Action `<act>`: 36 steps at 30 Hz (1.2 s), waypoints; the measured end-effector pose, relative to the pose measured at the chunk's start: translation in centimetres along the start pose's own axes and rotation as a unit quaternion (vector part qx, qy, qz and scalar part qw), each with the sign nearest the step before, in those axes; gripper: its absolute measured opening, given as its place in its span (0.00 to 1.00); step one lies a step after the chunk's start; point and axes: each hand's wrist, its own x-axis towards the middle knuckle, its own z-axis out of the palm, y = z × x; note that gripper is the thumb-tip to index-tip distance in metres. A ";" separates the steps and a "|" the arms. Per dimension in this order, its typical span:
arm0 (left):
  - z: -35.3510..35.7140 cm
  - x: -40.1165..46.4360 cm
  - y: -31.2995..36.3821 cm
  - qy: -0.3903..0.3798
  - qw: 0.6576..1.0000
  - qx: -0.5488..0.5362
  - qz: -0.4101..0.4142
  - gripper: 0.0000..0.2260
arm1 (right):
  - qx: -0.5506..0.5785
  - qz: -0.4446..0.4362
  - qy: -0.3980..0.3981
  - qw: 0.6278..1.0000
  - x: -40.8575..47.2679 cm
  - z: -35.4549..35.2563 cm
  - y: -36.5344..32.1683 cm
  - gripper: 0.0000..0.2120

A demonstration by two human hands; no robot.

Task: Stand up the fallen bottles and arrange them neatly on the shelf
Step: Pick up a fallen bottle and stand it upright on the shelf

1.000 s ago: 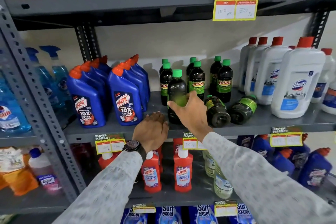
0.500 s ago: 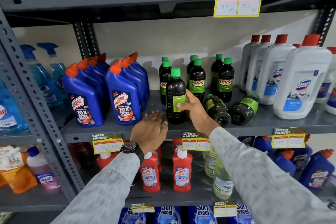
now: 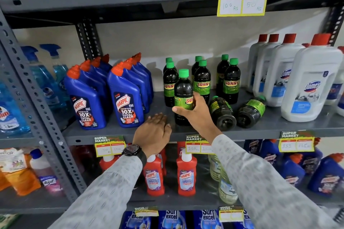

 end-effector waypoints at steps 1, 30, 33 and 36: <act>0.0 0.0 0.0 0.001 1.000 -0.002 -0.002 0.26 | 0.021 0.008 -0.011 1.000 0.1 -0.1 0.1 0.36; 0.4 -0.3 0.2 -0.002 1.000 -0.005 -0.007 0.26 | 0.044 0.018 -0.031 0.998 -0.2 -0.1 1.0 0.37; 0.3 -0.2 0.1 -0.002 1.000 -0.006 -0.006 0.26 | 0.026 0.010 -0.024 0.999 -0.3 0.0 0.9 0.38; 0.2 -0.3 0.2 -0.003 1.000 0.001 -0.009 0.26 | 0.030 0.014 -0.025 0.999 -0.4 -0.1 0.8 0.39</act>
